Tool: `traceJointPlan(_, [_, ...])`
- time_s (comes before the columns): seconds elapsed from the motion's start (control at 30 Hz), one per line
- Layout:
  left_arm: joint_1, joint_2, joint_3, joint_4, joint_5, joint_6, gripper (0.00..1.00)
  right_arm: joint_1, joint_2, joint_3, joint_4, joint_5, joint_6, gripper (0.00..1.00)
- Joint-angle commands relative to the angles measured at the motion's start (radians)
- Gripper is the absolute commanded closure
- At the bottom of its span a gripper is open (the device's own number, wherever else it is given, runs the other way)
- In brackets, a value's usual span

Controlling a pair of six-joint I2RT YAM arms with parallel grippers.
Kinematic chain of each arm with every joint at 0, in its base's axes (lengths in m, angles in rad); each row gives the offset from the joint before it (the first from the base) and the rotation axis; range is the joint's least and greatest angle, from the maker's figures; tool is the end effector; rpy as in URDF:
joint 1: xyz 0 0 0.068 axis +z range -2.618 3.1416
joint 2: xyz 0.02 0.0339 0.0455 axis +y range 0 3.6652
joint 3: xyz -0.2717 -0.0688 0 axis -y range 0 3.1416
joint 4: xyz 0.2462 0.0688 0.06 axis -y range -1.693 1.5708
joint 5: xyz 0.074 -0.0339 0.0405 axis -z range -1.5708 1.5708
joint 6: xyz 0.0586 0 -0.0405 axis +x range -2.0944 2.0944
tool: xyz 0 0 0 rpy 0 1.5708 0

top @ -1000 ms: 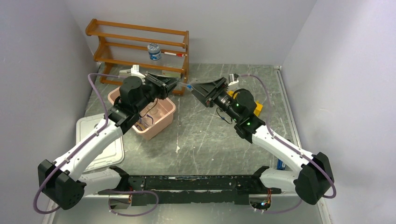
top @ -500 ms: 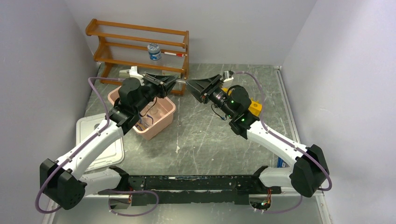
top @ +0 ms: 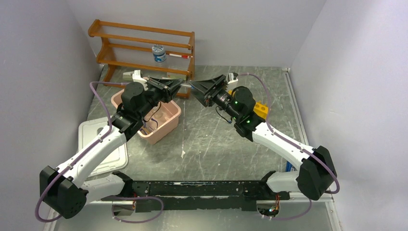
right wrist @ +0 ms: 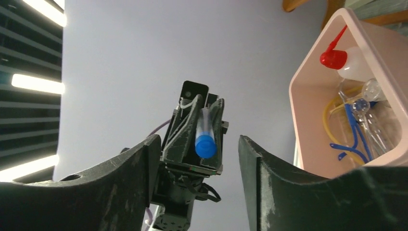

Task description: Organize the chemistry lab equipment

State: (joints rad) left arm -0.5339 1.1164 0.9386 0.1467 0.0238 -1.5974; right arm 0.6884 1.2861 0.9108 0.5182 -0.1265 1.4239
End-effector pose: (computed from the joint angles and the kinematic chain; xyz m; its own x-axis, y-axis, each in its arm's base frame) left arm 0.2457 -0.1468 0.3690 -0.5283 -0.8486 0.0273 -0.0408 -0.0068 -0.9991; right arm 0.2467 0.2125 0.3587 -0.7027 0.6926 -0.1627 -0.2152 0.0110 0.9765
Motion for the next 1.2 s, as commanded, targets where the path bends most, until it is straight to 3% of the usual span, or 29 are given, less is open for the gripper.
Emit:
traceJointPlan(0.0, [-0.003, -0.012, 0.001, 0.047, 0.021, 0.005, 0.95, -0.002, 0.007, 0.025, -0.012, 0.010, -0.012, 0.42])
traceJointPlan(0.1, [-0.003, -0.014, 0.001, 0.040, 0.024, 0.002, 0.95, -0.003, 0.014, 0.020, 0.009, 0.018, -0.007, 0.59])
traceJointPlan(0.3, [-0.003, -0.026, -0.017, 0.040, 0.029, -0.011, 0.95, -0.011, 0.043, 0.025, 0.053, 0.020, 0.005, 0.65])
traceJointPlan(0.5, [-0.003, -0.030, -0.037, 0.041, 0.030, -0.020, 0.95, -0.022, 0.054, 0.041, 0.051, -0.002, -0.017, 0.88])
traceJointPlan(0.57, [-0.003, -0.033, -0.030, 0.022, 0.023, -0.010, 0.82, -0.032, 0.048, 0.048, 0.022, -0.010, -0.040, 0.93])
traceJointPlan(0.63, [-0.003, -0.036, -0.008, -0.016, 0.011, 0.026, 0.59, -0.049, 0.041, 0.062, -0.031, -0.027, -0.082, 0.95])
traceJointPlan(0.67, [-0.002, -0.038, 0.013, -0.058, 0.002, 0.055, 0.40, -0.058, 0.034, 0.066, -0.063, -0.032, -0.110, 0.96])
traceJointPlan(0.77, [-0.001, -0.038, 0.096, -0.254, -0.022, 0.179, 0.19, -0.109, 0.015, 0.106, -0.207, -0.056, -0.252, 0.96])
traceJointPlan(0.87, [-0.001, -0.040, 0.151, -0.353, -0.063, 0.361, 0.12, -0.176, 0.026, 0.191, -0.411, -0.097, -0.476, 0.96])
traceJointPlan(1.0, [-0.002, -0.033, 0.150, -0.295, 0.060, 0.712, 0.14, -0.210, 0.091, 0.341, -0.709, -0.053, -0.893, 0.95])
traceJointPlan(1.07, [-0.003, -0.022, 0.138, -0.266, 0.212, 0.922, 0.21, -0.213, 0.145, 0.406, -0.825, -0.010, -1.035, 0.94])
traceJointPlan(1.17, [-0.018, -0.009, 0.121, -0.295, 0.323, 1.135, 0.29, -0.214, 0.231, 0.482, -0.918, 0.033, -1.182, 0.94])
